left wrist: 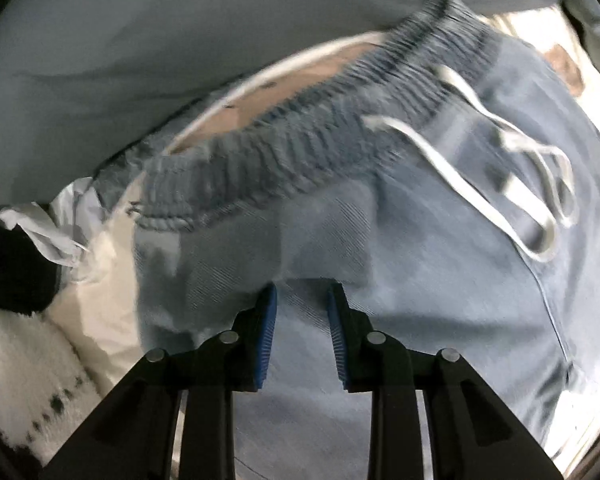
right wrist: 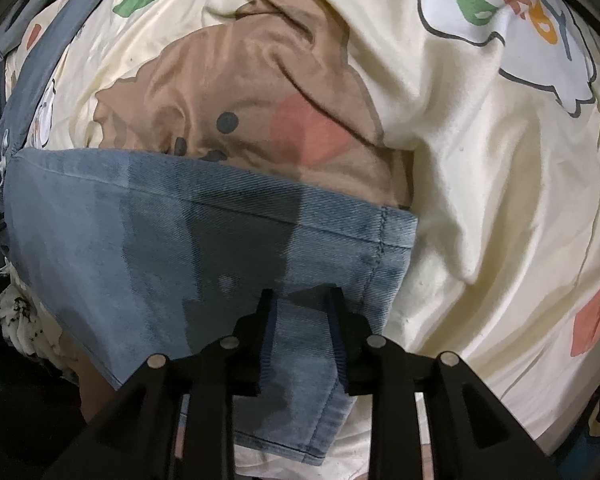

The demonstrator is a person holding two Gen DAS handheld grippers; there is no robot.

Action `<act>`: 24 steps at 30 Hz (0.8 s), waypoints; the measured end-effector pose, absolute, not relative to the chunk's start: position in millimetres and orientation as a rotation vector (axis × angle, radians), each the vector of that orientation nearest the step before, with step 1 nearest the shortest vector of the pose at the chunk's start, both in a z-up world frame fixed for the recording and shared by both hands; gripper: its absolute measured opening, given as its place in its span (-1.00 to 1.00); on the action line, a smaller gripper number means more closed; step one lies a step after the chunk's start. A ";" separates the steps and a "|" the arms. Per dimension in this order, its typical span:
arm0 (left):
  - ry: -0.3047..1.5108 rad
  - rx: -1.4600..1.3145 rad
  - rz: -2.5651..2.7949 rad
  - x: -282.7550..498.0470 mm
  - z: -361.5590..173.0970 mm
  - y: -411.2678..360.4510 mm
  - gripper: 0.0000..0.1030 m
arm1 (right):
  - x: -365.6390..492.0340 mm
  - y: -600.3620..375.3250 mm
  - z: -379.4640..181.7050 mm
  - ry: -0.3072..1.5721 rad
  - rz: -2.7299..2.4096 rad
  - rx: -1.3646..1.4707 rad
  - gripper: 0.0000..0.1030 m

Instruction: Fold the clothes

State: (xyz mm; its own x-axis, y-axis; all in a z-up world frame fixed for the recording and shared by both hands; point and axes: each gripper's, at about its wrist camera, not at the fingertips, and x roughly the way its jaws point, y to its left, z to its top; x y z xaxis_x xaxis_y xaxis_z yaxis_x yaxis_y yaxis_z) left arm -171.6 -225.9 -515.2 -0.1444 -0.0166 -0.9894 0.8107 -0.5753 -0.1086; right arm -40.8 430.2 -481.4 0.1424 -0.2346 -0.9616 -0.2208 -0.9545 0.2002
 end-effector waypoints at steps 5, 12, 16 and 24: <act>0.989 1.454 -1.754 -165.6 -519.0 -247.2 -0.50 | -44.8 424.8 -482.7 -0.428 -1.982 2.375 -0.30; 1.072 1.426 -1.698 -159.3 -534.3 -266.4 -0.68 | -49.8 428.3 -484.8 -0.439 -1.957 2.399 -0.28; 1.029 1.477 -1.717 -163.9 -533.6 -262.4 -0.70 | -50.0 431.7 -484.0 -0.449 -1.955 2.400 -0.28; 0.982 1.597 -1.773 -157.9 -483.8 -259.3 -0.68 | -50.5 436.3 -483.6 -0.468 -1.977 2.392 -0.29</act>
